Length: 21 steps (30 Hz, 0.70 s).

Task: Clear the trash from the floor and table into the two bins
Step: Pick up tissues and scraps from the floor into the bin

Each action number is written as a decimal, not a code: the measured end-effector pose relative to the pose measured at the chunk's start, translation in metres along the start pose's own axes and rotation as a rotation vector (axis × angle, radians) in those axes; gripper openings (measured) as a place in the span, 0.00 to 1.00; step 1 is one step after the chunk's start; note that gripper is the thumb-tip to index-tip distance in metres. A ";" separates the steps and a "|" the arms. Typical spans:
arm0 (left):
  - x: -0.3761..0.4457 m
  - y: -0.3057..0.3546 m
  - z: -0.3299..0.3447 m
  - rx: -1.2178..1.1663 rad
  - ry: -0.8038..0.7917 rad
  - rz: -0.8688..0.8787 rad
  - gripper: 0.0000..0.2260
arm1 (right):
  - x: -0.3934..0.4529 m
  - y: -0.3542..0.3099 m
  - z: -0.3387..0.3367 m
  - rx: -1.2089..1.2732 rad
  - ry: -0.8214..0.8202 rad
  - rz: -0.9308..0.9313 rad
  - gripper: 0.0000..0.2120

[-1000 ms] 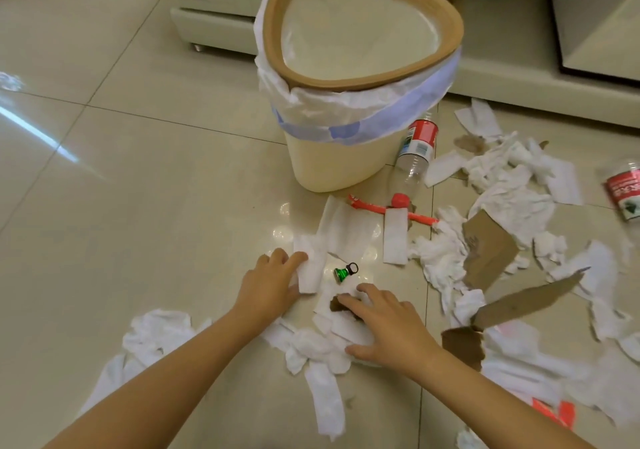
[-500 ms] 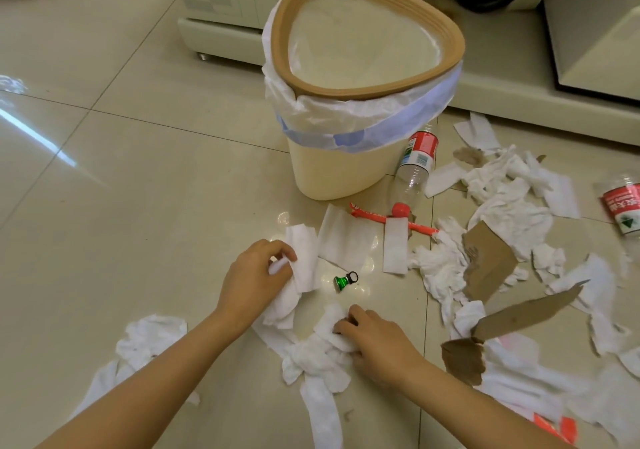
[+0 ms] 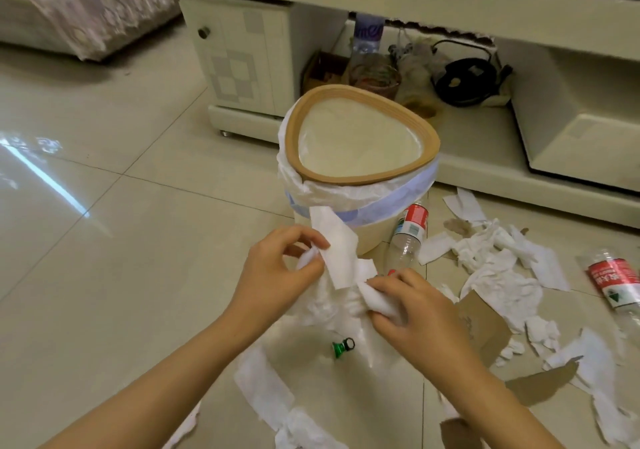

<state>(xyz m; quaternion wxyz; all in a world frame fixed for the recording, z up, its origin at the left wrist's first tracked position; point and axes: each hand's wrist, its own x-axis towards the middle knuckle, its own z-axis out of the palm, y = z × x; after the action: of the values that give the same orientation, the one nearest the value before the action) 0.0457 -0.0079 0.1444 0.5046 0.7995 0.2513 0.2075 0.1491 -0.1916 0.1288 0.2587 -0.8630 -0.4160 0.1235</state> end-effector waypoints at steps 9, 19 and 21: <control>0.108 0.086 0.012 -0.262 0.218 0.032 0.07 | 0.039 -0.020 -0.087 0.023 0.345 -0.015 0.16; 0.121 0.068 0.016 -0.204 0.125 -0.135 0.17 | 0.061 -0.035 -0.108 0.086 0.425 -0.031 0.12; 0.114 0.064 0.013 -0.215 0.122 -0.126 0.15 | 0.072 -0.036 -0.107 0.095 0.419 -0.027 0.12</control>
<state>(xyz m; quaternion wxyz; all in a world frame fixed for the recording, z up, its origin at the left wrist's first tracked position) 0.1553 0.0287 0.2063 0.5832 0.7092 0.3075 0.2496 0.2160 -0.1531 0.2382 0.3814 -0.8511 -0.3583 -0.0427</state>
